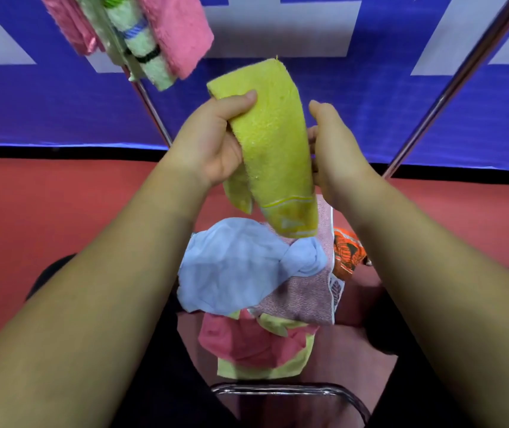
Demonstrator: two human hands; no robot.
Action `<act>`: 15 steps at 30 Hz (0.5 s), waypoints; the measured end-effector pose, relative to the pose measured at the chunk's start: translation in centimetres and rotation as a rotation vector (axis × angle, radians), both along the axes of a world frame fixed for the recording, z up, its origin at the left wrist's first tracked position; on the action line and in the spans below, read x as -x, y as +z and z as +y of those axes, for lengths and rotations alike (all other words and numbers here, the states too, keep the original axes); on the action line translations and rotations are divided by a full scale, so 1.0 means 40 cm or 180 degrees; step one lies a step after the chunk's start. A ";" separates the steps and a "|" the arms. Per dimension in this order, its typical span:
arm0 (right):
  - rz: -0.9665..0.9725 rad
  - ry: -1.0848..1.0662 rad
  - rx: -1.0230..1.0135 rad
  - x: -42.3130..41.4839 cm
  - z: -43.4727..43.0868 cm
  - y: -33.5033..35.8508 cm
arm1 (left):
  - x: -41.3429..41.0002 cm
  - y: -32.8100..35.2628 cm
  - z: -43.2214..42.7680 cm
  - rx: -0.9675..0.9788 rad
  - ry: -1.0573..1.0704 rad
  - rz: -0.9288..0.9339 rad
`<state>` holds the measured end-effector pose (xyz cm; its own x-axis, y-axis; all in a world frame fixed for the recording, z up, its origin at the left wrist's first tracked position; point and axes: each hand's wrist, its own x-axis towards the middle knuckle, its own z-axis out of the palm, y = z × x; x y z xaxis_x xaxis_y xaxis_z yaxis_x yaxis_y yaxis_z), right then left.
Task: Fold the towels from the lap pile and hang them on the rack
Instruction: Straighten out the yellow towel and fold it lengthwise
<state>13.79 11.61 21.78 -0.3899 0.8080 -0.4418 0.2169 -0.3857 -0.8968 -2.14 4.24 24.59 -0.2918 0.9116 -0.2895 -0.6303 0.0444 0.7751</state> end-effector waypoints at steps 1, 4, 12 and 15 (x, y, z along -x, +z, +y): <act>0.0060 0.0164 0.0002 0.004 -0.007 0.000 | 0.003 0.004 0.001 -0.0012 -0.0001 -0.0072; -0.0146 0.0452 -0.0395 0.009 -0.022 -0.003 | 0.018 0.005 0.007 -0.0069 0.0108 -0.0159; 0.0430 0.0673 0.0132 -0.006 -0.048 0.000 | 0.033 -0.001 -0.005 -0.0183 0.0455 -0.0013; 0.0653 0.0586 0.0476 -0.002 -0.056 0.011 | 0.020 -0.001 -0.007 -0.0319 0.0510 -0.0143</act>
